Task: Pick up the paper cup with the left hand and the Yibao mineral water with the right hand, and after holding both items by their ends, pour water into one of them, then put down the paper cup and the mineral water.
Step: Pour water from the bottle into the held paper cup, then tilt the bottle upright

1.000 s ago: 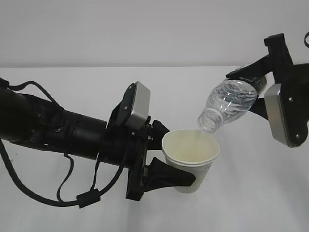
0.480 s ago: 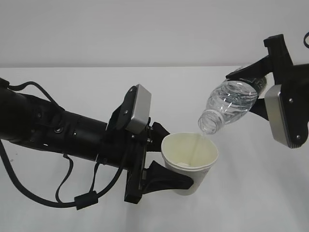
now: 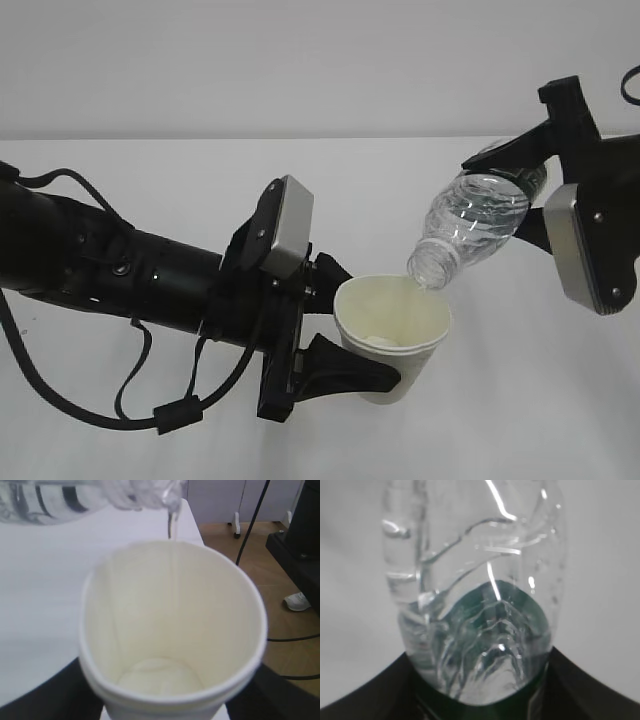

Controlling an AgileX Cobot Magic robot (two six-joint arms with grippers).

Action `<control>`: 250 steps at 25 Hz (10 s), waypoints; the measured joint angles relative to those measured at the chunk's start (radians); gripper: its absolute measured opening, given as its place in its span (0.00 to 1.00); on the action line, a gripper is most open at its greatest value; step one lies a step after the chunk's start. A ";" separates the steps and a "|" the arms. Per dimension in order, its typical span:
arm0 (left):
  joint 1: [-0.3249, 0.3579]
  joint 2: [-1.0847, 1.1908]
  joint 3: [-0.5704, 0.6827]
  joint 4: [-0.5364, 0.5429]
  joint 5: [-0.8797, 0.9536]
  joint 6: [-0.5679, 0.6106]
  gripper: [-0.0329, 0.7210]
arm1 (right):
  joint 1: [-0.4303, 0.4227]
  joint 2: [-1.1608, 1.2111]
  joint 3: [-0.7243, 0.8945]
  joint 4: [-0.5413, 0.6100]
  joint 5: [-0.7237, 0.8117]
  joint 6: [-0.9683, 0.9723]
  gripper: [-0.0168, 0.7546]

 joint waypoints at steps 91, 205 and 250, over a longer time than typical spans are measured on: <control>0.000 0.000 0.000 0.004 -0.025 0.000 0.67 | 0.035 0.000 -0.033 -0.042 0.057 0.010 0.59; 0.000 0.000 0.000 0.017 -0.025 0.000 0.66 | 0.035 -0.002 -0.032 -0.074 0.057 0.010 0.59; 0.000 0.000 0.000 0.027 -0.025 0.000 0.66 | 0.035 -0.002 -0.032 -0.089 0.057 0.000 0.59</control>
